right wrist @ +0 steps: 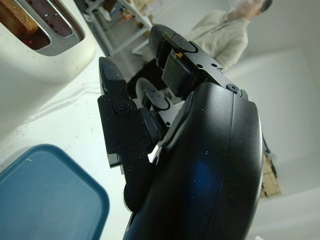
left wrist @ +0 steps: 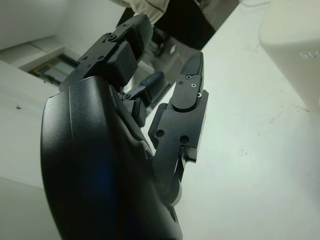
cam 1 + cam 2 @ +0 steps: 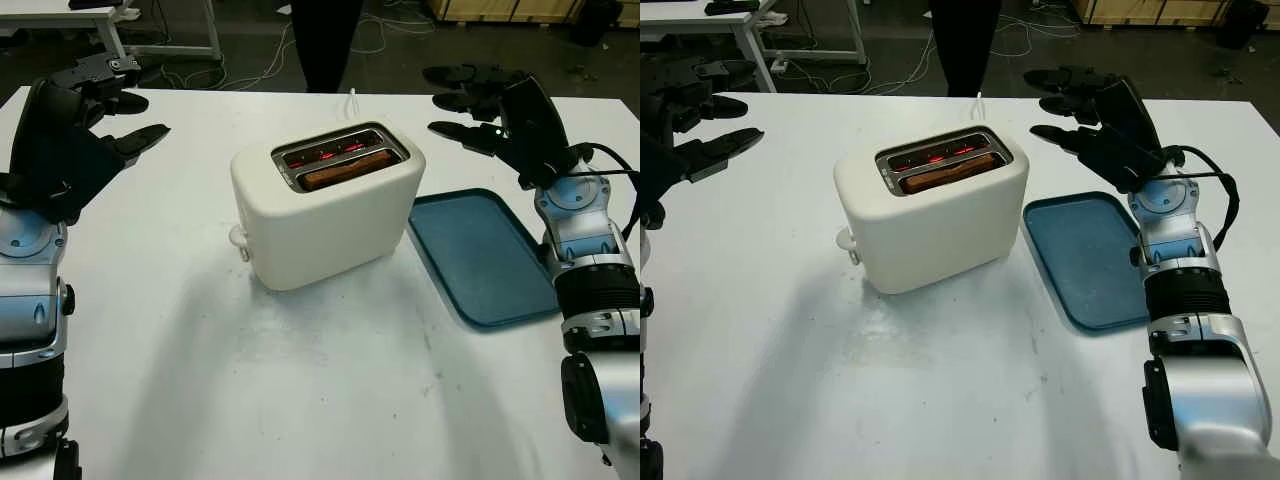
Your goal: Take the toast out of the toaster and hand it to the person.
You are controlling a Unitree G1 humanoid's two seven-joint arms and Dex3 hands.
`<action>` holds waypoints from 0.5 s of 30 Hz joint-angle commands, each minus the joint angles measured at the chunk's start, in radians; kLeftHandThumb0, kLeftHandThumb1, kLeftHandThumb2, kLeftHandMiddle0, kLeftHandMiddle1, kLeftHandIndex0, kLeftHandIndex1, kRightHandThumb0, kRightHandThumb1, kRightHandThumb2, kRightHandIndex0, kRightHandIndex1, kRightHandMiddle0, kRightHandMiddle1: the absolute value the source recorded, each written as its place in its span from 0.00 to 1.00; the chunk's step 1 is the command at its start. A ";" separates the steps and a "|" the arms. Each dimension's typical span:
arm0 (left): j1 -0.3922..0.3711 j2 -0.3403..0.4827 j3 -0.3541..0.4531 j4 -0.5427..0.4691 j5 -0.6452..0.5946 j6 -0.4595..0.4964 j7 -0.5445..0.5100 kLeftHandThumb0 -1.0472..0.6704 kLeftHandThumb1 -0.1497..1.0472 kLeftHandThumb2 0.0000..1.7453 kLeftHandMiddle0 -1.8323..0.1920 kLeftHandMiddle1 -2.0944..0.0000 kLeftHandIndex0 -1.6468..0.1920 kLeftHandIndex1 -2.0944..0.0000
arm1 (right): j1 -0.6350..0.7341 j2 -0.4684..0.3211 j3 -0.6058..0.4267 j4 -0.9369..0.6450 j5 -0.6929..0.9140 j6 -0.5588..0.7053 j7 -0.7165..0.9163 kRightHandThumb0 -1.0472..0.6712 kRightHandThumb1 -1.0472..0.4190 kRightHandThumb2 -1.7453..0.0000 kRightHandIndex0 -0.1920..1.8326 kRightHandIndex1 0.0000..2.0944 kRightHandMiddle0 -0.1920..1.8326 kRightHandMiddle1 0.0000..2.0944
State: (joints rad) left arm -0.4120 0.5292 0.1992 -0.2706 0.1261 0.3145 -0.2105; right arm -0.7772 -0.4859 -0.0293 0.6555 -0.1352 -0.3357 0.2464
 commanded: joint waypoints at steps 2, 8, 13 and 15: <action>0.002 0.006 -0.012 -0.016 0.009 0.001 -0.002 0.53 0.88 0.01 0.74 0.58 0.57 0.92 | 0.008 -0.006 -0.004 -0.003 0.008 -0.015 0.004 0.48 0.11 1.00 0.47 0.02 0.44 0.00; -0.001 -0.003 -0.006 -0.006 -0.006 -0.013 -0.001 0.53 0.88 0.01 0.75 0.58 0.57 0.91 | 0.008 -0.008 -0.003 -0.023 -0.003 -0.005 -0.004 0.50 0.11 1.00 0.47 0.02 0.44 0.00; -0.008 -0.006 -0.007 -0.005 -0.011 -0.008 -0.001 0.55 0.88 0.01 0.75 0.57 0.57 0.91 | 0.010 -0.006 -0.007 -0.033 0.009 -0.008 0.001 0.51 0.12 1.00 0.47 0.02 0.44 0.00; -0.009 0.001 -0.010 -0.003 -0.007 -0.013 -0.004 0.54 0.88 0.01 0.75 0.56 0.57 0.91 | 0.011 -0.006 -0.008 -0.036 0.008 -0.007 -0.001 0.51 0.12 1.00 0.47 0.02 0.44 0.00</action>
State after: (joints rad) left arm -0.4126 0.5256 0.1959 -0.2731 0.1193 0.3144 -0.2116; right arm -0.7764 -0.4873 -0.0323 0.6343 -0.1342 -0.3356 0.2473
